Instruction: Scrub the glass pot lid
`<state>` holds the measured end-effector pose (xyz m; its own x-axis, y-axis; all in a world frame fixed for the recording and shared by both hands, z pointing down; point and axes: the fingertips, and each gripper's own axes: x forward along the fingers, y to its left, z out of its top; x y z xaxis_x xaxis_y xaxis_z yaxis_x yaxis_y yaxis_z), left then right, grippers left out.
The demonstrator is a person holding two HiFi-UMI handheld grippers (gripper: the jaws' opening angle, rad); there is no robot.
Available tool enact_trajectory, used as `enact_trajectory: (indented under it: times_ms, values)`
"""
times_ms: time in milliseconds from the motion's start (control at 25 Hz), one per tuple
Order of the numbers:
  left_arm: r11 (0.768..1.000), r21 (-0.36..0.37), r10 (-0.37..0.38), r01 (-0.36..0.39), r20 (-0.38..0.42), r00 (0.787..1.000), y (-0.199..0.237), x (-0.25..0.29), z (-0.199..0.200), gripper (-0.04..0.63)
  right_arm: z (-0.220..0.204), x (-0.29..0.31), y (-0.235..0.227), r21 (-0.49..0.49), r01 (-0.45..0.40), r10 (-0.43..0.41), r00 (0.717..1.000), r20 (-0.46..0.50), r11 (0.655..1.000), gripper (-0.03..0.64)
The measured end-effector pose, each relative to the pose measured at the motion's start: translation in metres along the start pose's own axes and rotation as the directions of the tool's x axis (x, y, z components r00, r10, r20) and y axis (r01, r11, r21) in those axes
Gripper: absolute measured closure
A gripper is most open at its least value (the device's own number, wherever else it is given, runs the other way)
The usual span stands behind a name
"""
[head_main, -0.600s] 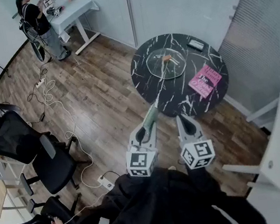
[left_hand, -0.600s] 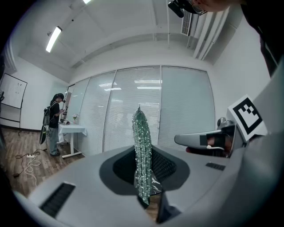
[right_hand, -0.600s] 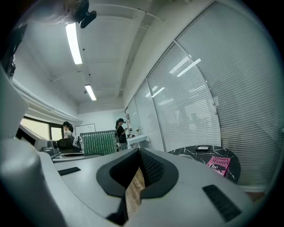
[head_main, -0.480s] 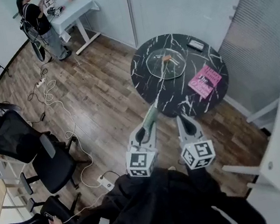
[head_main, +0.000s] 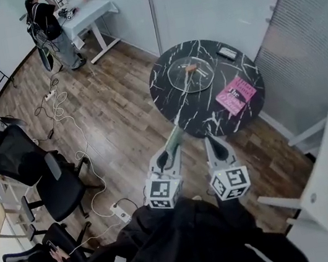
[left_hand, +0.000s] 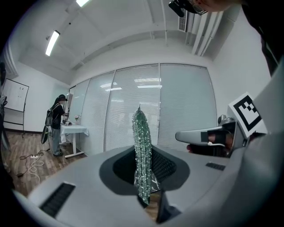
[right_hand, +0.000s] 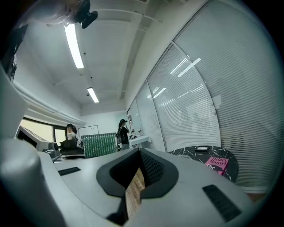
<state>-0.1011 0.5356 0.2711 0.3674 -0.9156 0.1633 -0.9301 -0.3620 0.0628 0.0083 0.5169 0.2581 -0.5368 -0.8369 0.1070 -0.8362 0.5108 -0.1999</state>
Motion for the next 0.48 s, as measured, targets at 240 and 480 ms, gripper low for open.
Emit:
enact_trajectory:
  times_ms: [240, 480]
  values:
    - [1.0, 0.009, 0.002, -0.001, -0.027, 1.0, -0.024, 0.002, -0.015, 0.532, -0.004, -0.015, -0.013, 0.013, -0.031, 0.031, 0.999, -0.007, 0.999, 0.612]
    - [1.0, -0.029, 0.002, -0.002, -0.024, 1.0, -0.033, 0.014, -0.013, 0.532, -0.01, -0.016, -0.027, 0.033, -0.034, 0.035, 0.999, -0.036, 0.999, 0.612]
